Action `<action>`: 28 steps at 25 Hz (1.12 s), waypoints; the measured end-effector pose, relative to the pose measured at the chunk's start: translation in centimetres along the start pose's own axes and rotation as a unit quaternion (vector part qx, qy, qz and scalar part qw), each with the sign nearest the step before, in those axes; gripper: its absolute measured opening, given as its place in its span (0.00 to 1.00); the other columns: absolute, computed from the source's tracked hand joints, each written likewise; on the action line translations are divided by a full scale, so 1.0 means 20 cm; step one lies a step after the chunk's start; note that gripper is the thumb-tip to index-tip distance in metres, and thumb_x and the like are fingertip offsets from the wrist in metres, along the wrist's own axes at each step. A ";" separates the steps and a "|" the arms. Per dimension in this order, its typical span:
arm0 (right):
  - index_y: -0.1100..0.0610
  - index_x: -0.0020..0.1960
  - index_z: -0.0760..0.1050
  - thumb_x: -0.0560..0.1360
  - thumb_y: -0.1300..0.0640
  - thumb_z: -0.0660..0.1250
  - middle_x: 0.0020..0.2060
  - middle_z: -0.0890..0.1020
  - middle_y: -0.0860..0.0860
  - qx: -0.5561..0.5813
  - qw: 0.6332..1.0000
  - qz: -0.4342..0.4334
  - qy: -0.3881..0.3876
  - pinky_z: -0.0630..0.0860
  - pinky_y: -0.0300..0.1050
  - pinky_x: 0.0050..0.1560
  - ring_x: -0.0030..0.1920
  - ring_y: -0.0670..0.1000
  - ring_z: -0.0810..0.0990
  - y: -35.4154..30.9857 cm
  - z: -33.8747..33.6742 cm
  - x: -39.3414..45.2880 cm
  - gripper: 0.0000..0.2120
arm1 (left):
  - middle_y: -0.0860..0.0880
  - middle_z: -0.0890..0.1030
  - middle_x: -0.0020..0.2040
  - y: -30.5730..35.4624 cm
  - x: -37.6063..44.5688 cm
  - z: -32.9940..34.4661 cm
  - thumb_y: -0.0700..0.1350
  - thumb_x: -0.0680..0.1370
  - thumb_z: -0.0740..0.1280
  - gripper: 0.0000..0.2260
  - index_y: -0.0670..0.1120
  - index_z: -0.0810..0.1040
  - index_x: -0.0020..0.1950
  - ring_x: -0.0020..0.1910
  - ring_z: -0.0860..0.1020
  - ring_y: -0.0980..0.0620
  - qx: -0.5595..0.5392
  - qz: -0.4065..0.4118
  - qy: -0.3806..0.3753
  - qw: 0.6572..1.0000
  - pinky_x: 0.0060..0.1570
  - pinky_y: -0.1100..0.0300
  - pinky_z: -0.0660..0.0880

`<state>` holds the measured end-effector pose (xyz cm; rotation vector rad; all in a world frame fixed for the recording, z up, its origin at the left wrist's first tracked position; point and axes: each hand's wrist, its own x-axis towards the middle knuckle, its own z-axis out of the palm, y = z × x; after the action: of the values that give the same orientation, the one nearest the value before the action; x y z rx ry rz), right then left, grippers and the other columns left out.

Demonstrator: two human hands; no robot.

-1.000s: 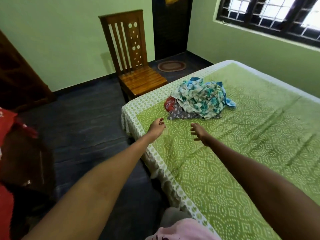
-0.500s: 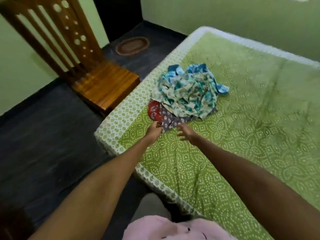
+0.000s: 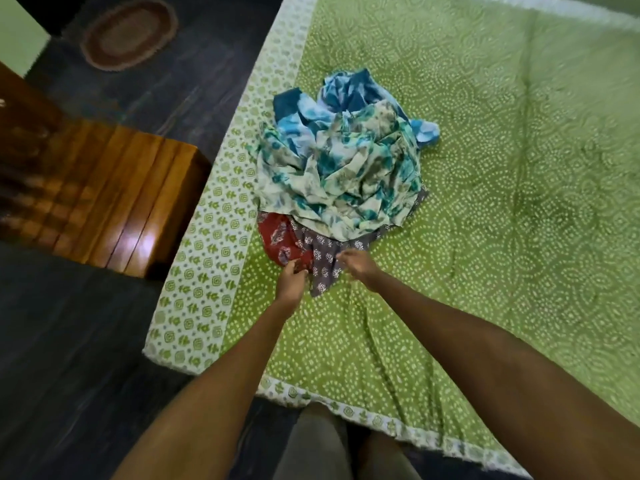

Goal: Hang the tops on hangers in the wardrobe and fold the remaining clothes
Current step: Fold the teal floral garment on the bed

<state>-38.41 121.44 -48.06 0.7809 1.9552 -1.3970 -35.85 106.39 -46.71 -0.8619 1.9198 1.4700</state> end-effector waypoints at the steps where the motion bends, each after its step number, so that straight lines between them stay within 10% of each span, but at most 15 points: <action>1: 0.65 0.57 0.76 0.76 0.59 0.66 0.54 0.79 0.60 -0.003 1.000 -0.013 0.015 0.73 0.44 0.47 0.48 0.53 0.76 -0.04 0.01 0.10 0.12 | 0.43 0.78 0.54 0.00 0.06 0.01 0.35 0.79 0.59 0.15 0.41 0.73 0.65 0.40 0.74 0.51 -0.002 0.002 -0.001 1.000 0.38 0.60 0.68; 3: 0.62 0.64 0.69 0.73 0.55 0.70 0.56 0.75 0.54 0.088 0.993 -0.023 0.071 0.74 0.49 0.55 0.54 0.54 0.75 -0.20 -0.02 0.30 0.23 | 0.42 0.78 0.56 0.00 0.18 0.03 0.35 0.79 0.59 0.15 0.40 0.72 0.66 0.45 0.76 0.49 0.004 -0.006 -0.016 1.000 0.43 0.60 0.70; 7: 0.61 0.55 0.70 0.73 0.58 0.70 0.35 0.78 0.52 0.400 0.911 0.026 0.095 0.75 0.39 0.29 0.30 0.47 0.76 -0.63 -0.11 0.60 0.14 | 0.46 0.77 0.53 0.14 0.28 0.05 0.38 0.80 0.59 0.15 0.40 0.71 0.67 0.46 0.75 0.52 -0.022 0.016 -0.034 0.999 0.46 0.59 0.73; 10: 0.64 0.51 0.72 0.76 0.63 0.66 0.42 0.79 0.59 0.174 0.982 -0.048 0.060 0.75 0.38 0.30 0.31 0.47 0.77 -0.69 -0.04 0.56 0.06 | 0.53 0.71 0.58 0.19 0.51 0.02 0.56 0.80 0.58 0.22 0.48 0.67 0.70 0.53 0.72 0.52 -0.130 0.005 -0.015 0.991 0.54 0.54 0.72; 13: 0.71 0.55 0.73 0.76 0.65 0.65 0.42 0.78 0.59 -0.014 0.982 -0.100 -0.160 0.71 0.38 0.31 0.31 0.44 0.75 -0.38 0.16 0.24 0.11 | 0.44 0.52 0.76 -0.35 1.29 -0.01 0.83 0.59 0.50 0.36 0.70 0.70 0.62 0.70 0.59 0.32 -0.167 -0.067 0.038 0.983 0.46 0.23 0.65; 15: 0.68 0.58 0.73 0.75 0.67 0.64 0.43 0.79 0.54 -0.023 0.966 -0.017 -0.257 0.72 0.35 0.32 0.34 0.43 0.76 -0.13 0.21 0.05 0.12 | 0.32 0.74 0.60 -0.32 1.14 -0.09 0.68 0.74 0.57 0.22 0.55 0.79 0.55 0.55 0.78 0.34 -0.176 -0.079 -0.036 0.981 0.35 0.37 0.77; 17: 0.67 0.53 0.75 0.75 0.68 0.61 0.42 0.78 0.53 0.078 0.964 0.070 -0.244 0.72 0.36 0.34 0.37 0.46 0.75 0.04 0.15 0.02 0.09 | 0.42 0.83 0.34 0.15 0.47 -0.12 0.45 0.81 0.57 0.13 0.42 0.77 0.45 0.32 0.83 0.49 -0.144 -0.229 -0.132 0.954 0.33 0.58 0.79; 22: 0.57 0.53 0.77 0.79 0.49 0.55 0.46 0.81 0.54 0.508 0.850 0.134 -0.034 0.76 0.47 0.48 0.44 0.52 0.81 0.06 -0.03 0.22 0.16 | 0.42 0.81 0.51 -0.15 0.29 -0.15 0.53 0.75 0.66 0.19 0.41 0.74 0.59 0.46 0.79 0.47 0.263 -0.264 -0.296 0.880 0.50 0.54 0.74; 24: 0.58 0.51 0.77 0.79 0.48 0.57 0.44 0.80 0.52 0.448 0.883 0.136 0.030 0.76 0.45 0.48 0.42 0.49 0.80 0.01 -0.08 0.32 0.16 | 0.40 0.70 0.66 -0.29 0.32 -0.13 0.56 0.76 0.65 0.26 0.42 0.69 0.68 0.63 0.71 0.42 0.447 -0.203 -0.246 0.836 0.61 0.50 0.70; 26: 0.58 0.46 0.76 0.78 0.52 0.61 0.37 0.79 0.51 0.385 0.906 0.161 0.076 0.75 0.42 0.40 0.37 0.49 0.77 -0.03 -0.14 0.41 0.11 | 0.39 0.71 0.64 -0.24 0.35 -0.10 0.55 0.76 0.65 0.24 0.40 0.69 0.65 0.64 0.71 0.41 0.490 -0.022 -0.030 0.871 0.59 0.50 0.69; 28: 0.58 0.38 0.70 0.78 0.56 0.60 0.27 0.76 0.51 0.353 0.914 0.182 0.086 0.70 0.40 0.30 0.30 0.49 0.72 -0.05 -0.17 0.45 0.11 | 0.42 0.74 0.56 -0.11 0.41 -0.02 0.52 0.74 0.69 0.22 0.39 0.72 0.59 0.56 0.75 0.44 0.359 0.103 -0.008 0.928 0.54 0.51 0.72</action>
<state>-45.36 125.46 -53.45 1.5491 1.2841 -1.8429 -39.44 104.41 -54.21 -0.3098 2.3390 0.7429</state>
